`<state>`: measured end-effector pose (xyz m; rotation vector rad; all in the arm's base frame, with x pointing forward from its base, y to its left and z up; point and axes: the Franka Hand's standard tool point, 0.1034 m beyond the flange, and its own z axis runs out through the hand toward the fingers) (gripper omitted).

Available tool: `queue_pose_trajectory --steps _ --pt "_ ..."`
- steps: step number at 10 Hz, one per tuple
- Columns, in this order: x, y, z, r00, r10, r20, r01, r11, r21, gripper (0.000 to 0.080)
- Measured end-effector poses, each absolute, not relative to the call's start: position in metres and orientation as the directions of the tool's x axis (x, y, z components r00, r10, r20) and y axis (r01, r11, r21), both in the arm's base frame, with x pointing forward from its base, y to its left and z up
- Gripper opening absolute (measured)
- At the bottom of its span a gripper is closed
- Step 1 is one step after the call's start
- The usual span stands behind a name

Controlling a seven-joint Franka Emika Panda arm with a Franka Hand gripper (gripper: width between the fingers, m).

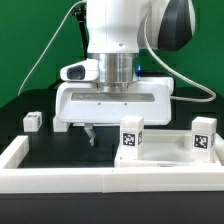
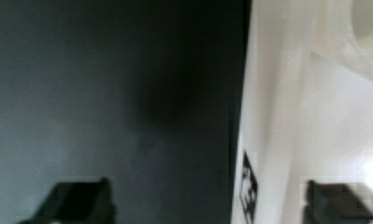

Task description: Assemble square table

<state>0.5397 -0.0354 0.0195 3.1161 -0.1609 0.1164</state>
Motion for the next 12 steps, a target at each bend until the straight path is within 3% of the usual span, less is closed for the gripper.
queue_pose_trajectory --steps 2,3,4,12 --pt "0.5396 -0.0354 0.0194 0.992 -0.102 0.075 -0.104 -0.995 0.015 0.0243" --pt "0.5395 -0.0354 0.0193 0.992 -0.102 0.075 -0.104 -0.995 0.015 0.0243" --pt "0.5396 -0.0354 0.0193 0.992 -0.102 0.075 -0.104 -0.995 0.015 0.0073" --pt "0.5396 -0.0354 0.0193 0.992 -0.101 0.075 -0.103 -0.995 0.015 0.0054"
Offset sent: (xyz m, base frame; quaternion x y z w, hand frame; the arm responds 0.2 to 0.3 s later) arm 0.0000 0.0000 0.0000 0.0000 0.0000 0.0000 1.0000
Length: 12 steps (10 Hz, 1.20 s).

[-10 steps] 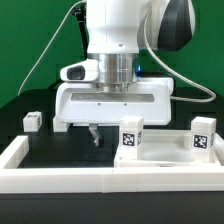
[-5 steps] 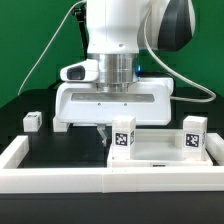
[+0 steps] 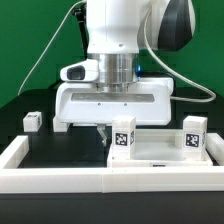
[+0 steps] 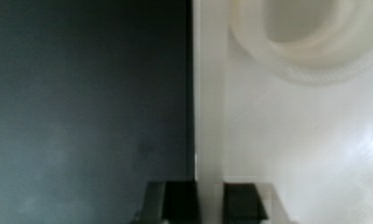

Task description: Assemble square table

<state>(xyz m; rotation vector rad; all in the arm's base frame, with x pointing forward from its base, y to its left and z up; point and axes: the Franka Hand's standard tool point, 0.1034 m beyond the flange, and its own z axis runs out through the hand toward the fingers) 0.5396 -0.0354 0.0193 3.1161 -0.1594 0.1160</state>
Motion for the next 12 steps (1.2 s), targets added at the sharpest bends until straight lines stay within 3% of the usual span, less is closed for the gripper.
queue_pose_trajectory --steps 3,8,12 --pt "0.54 -0.0362 0.0196 0.996 -0.054 0.076 -0.056 -0.998 0.021 0.0054" --pt "0.5404 -0.0407 0.0198 0.969 0.237 0.063 0.234 -0.971 0.052 0.0055" --pt "0.5458 -0.0406 0.0224 0.855 0.518 0.036 0.513 -0.854 0.089 0.0055"
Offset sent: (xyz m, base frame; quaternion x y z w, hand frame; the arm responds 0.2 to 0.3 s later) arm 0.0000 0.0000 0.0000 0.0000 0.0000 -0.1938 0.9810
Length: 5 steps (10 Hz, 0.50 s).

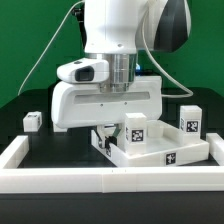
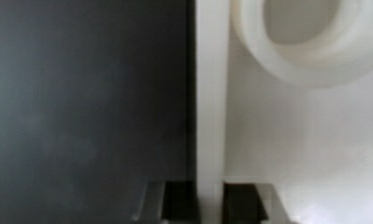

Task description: Assemble square table

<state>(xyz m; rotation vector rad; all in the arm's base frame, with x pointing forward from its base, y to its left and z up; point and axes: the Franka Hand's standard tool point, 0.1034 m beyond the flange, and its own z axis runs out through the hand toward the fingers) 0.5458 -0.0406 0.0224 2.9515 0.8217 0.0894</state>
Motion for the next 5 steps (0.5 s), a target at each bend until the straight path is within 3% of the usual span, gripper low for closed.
queue_pose_trajectory --steps 3,5 --pt "0.56 -0.035 0.023 0.702 0.712 0.003 0.706 -0.698 0.121 0.0057" --pt "0.562 -0.037 0.022 0.603 0.798 -0.022 0.794 -0.597 0.12 0.0057"
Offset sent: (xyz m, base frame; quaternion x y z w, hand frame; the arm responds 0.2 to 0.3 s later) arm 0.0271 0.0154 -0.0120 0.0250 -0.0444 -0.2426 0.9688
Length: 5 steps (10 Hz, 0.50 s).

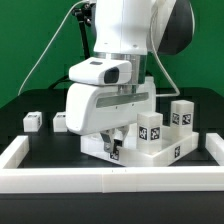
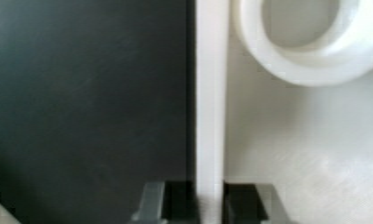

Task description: Assemble square table

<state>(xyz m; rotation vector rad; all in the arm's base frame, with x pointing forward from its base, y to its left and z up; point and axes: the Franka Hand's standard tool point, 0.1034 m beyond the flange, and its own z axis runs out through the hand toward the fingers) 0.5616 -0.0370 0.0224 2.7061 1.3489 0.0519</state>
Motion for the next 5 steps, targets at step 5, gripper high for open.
queue_pose_trajectory --steps 5 --pt "0.5613 -0.0424 0.0221 0.396 0.916 -0.066 0.915 -0.387 0.116 0.0058"
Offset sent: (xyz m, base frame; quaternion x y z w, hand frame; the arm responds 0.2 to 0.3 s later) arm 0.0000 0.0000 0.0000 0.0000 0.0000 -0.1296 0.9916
